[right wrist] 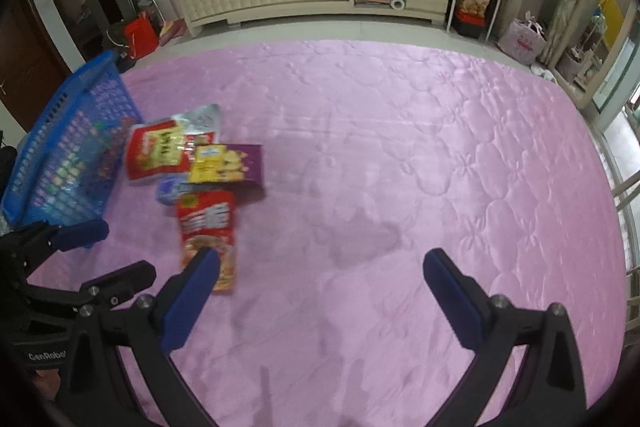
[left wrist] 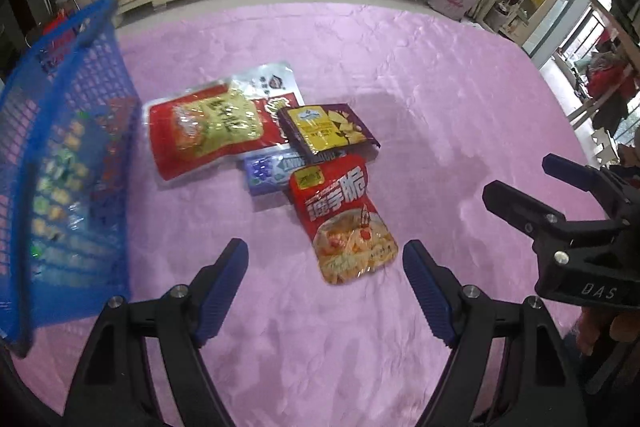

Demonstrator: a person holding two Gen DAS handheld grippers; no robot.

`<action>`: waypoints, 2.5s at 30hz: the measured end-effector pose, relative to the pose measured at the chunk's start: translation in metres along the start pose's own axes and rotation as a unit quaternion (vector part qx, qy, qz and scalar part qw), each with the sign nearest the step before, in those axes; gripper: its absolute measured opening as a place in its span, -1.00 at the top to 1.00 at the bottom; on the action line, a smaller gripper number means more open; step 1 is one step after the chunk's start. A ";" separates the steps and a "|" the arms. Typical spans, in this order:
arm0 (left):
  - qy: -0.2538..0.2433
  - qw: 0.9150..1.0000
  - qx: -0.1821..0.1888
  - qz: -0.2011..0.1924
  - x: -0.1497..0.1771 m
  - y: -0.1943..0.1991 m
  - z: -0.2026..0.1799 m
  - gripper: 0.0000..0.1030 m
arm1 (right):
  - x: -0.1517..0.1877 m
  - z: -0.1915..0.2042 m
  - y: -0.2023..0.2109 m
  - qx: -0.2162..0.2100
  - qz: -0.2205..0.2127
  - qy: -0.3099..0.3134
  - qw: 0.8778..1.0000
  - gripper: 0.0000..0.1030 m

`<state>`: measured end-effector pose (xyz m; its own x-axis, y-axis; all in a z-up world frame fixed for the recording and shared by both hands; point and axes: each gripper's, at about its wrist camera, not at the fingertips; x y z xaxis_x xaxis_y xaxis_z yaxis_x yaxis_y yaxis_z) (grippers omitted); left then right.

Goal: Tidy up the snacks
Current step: 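Move both open grippers back over the remaining snack pile, then grasp the red spicy snack bag with the left gripper while the right gripper grasps the purple chip bag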

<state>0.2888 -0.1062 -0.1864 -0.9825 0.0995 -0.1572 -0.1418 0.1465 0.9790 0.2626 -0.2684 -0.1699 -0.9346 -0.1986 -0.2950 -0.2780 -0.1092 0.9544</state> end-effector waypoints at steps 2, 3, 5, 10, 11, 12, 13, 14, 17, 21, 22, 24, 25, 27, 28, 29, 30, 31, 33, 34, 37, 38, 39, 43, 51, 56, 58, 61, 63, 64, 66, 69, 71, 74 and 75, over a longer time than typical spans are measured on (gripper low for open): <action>0.004 1.000 0.004 0.003 -0.005 -0.008 -0.003 -0.51 | 0.000 -0.007 -0.009 0.009 0.000 -0.004 1.000 -0.99; 0.005 1.000 0.003 0.007 -0.008 -0.013 -0.005 -0.51 | -0.001 -0.011 -0.012 0.012 0.000 -0.006 1.000 -0.99; 0.007 1.000 -0.008 0.017 -0.014 -0.024 -0.009 -0.51 | -0.002 -0.018 -0.019 0.026 -0.004 -0.008 1.000 -0.99; 0.022 0.999 -0.019 0.027 -0.026 -0.043 -0.015 -0.51 | -0.003 -0.033 -0.028 0.033 -0.008 -0.017 0.999 -0.99; 0.028 0.999 -0.019 0.029 -0.028 -0.047 -0.016 -0.51 | -0.004 -0.035 -0.030 0.033 -0.005 -0.017 0.999 -0.99; 0.033 0.999 -0.021 0.030 -0.029 -0.050 -0.016 -0.51 | -0.004 -0.035 -0.032 0.033 0.000 -0.013 0.999 -0.99; 0.038 0.998 -0.023 0.032 -0.030 -0.052 -0.016 -0.51 | -0.004 -0.033 -0.034 0.032 0.001 -0.010 0.999 -0.99; 0.043 0.998 -0.025 0.034 -0.031 -0.055 -0.016 -0.51 | -0.005 -0.033 -0.035 0.032 0.004 -0.007 0.999 -0.99; 0.039 0.998 -0.045 0.023 -0.033 -0.057 -0.021 -0.51 | -0.007 -0.031 -0.035 0.022 0.004 -0.007 1.000 -0.99; 0.036 0.997 -0.068 0.023 -0.034 -0.059 -0.030 -0.45 | -0.008 -0.034 -0.040 0.017 0.011 -0.017 1.000 -0.99; 0.041 0.997 -0.068 0.020 -0.033 -0.058 -0.030 -0.38 | -0.008 -0.034 -0.042 0.014 0.016 -0.020 1.000 -0.99; 0.047 0.997 -0.065 0.016 -0.032 -0.054 -0.032 -0.10 | -0.007 -0.036 -0.043 0.008 0.023 -0.024 0.999 -0.99; 0.048 0.997 -0.061 0.018 -0.030 -0.052 -0.031 -0.06 | -0.007 -0.037 -0.043 0.007 0.022 -0.025 0.999 -0.99; 0.042 0.997 -0.059 0.019 -0.026 -0.050 -0.032 0.12 | -0.006 -0.039 -0.041 0.008 0.020 -0.029 0.999 -0.99; 0.039 0.997 -0.057 0.018 -0.023 -0.048 -0.032 0.17 | -0.006 -0.039 -0.041 0.007 0.021 -0.030 0.999 -0.99; 0.035 0.998 -0.057 0.015 -0.021 -0.046 -0.032 0.35 | -0.006 -0.040 -0.042 0.005 0.023 -0.032 0.999 -0.99; 0.032 0.998 -0.054 0.015 -0.019 -0.044 -0.031 0.52 | -0.005 -0.040 -0.043 0.002 0.025 -0.035 0.999 -0.99; 0.033 0.998 -0.042 0.016 -0.016 -0.043 -0.028 0.56 | -0.005 -0.040 -0.044 -0.003 0.028 -0.037 0.999 -0.99; 0.035 0.999 -0.024 0.019 -0.012 -0.042 -0.025 0.61 | -0.003 -0.037 -0.047 -0.015 0.034 -0.033 0.999 -0.99; 0.034 0.999 -0.023 0.018 -0.011 -0.041 -0.023 0.62 | -0.003 -0.036 -0.048 -0.020 0.035 -0.029 0.999 -0.99; 0.033 0.999 -0.013 0.007 -0.004 -0.035 -0.016 0.63 | -0.002 -0.026 -0.048 -0.024 0.032 -0.012 0.999 -0.99; 0.033 0.999 -0.011 0.000 -0.001 -0.031 -0.012 0.63 | -0.001 -0.022 -0.047 -0.024 0.031 -0.008 0.999 -0.99; 0.031 0.999 -0.012 -0.008 0.002 -0.026 -0.009 0.63 | -0.001 -0.019 -0.047 -0.030 0.029 -0.005 0.999 -0.99; 0.023 0.998 -0.032 -0.044 0.009 0.000 0.000 0.63 | -0.004 -0.012 -0.049 -0.078 0.033 0.002 0.996 -0.99; 0.035 0.995 -0.060 -0.065 0.005 0.018 0.026 0.63 | -0.032 0.017 -0.045 -0.093 0.023 0.052 0.994 -0.99; 0.035 0.995 -0.064 -0.070 0.002 0.020 0.038 0.63 | -0.058 0.038 -0.054 -0.108 0.051 0.049 0.992 -0.99; 0.037 0.995 -0.065 -0.072 -0.004 0.021 0.043 0.63 | -0.065 0.040 -0.059 -0.116 0.058 0.031 0.991 -0.99; 0.026 0.993 -0.090 -0.072 -0.002 0.022 0.042 0.63 | -0.074 0.044 -0.063 -0.135 0.061 0.019 0.989 -0.99; 0.017 0.993 -0.091 -0.071 -0.006 0.021 0.040 0.63 | -0.081 0.050 -0.067 -0.129 0.065 0.019 0.989 -0.99; 0.015 0.994 -0.085 -0.069 -0.008 0.020 0.041 0.63 | -0.083 0.054 -0.068 -0.125 0.067 0.022 0.990 -0.99; 0.017 0.995 -0.075 -0.066 -0.010 0.021 0.045 0.63 | -0.088 0.061 -0.071 -0.128 0.069 0.031 0.989 -0.95; 0.022 0.996 -0.060 -0.060 -0.010 0.021 0.048 0.63 | -0.093 0.069 -0.078 -0.127 0.077 0.045 0.988 -0.83; 0.023 0.997 -0.056 -0.057 -0.011 0.020 0.051 0.63 | -0.099 0.077 -0.084 -0.127 0.084 0.051 0.987 -0.63; 0.025 0.997 -0.046 -0.057 -0.010 0.021 0.053 0.62 | -0.100 0.084 -0.091 -0.122 0.083 0.060 0.987 -0.43; 0.026 0.997 -0.041 -0.059 -0.009 0.023 0.054 0.62 | -0.100 0.086 -0.091 -0.118 0.076 0.062 0.988 -0.40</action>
<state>0.3007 -0.0505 -0.1700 -0.9629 0.0357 -0.2673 -0.2642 0.0737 0.9616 0.3627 -0.1549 -0.2235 -0.9228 -0.3472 -0.1672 -0.0642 -0.2893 0.9551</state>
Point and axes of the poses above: each gripper's, at about its wrist camera, not at the fingertips, and y roughly against the way its jaws point, z to its left, x to its underside, and after that the axes turned 15 degrees about z, right-handed
